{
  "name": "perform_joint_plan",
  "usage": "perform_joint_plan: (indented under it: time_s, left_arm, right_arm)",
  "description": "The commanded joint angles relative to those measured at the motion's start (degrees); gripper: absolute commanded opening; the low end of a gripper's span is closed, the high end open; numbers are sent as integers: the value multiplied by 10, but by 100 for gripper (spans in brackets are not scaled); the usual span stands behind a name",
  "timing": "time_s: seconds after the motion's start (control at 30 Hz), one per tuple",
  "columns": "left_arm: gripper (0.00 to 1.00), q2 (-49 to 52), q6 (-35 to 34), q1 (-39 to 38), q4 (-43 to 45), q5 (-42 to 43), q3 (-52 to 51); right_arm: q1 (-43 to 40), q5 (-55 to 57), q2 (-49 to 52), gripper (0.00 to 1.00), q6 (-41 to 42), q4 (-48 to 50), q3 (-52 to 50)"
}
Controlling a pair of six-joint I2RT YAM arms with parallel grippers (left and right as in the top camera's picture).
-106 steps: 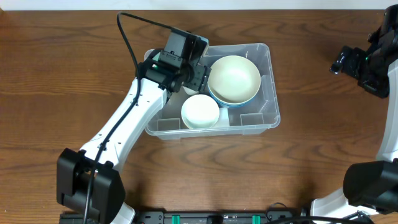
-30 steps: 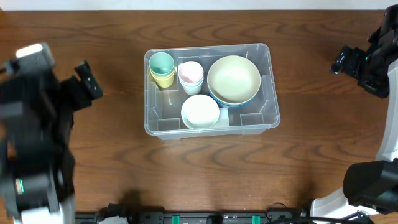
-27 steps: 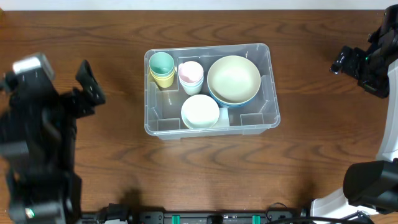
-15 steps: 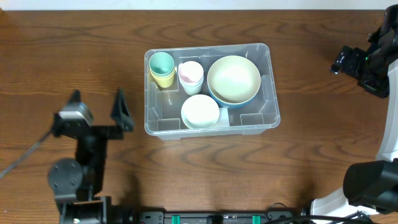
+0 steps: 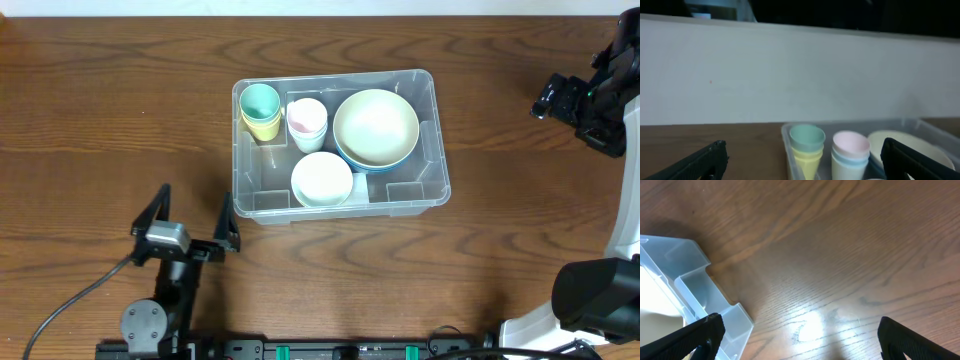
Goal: Pack container
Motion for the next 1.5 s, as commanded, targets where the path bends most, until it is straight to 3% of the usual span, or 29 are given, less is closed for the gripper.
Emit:
perform_joint_plan:
  time_s: [0.0,0.47,1.47]
  left_arm:
    - [98,-16,42,-12,3,5,-27]
    - [98,-16,42,-12,-132,-108,-69]
    - [98,-14,42,-12,-132,-124,-69]
  right_arm:
    - [-1,0,-3,99,6,0,7]
    - [-1,0,-3,99,6,0,7]
    - [-1,0,-3,99,6,0,7]
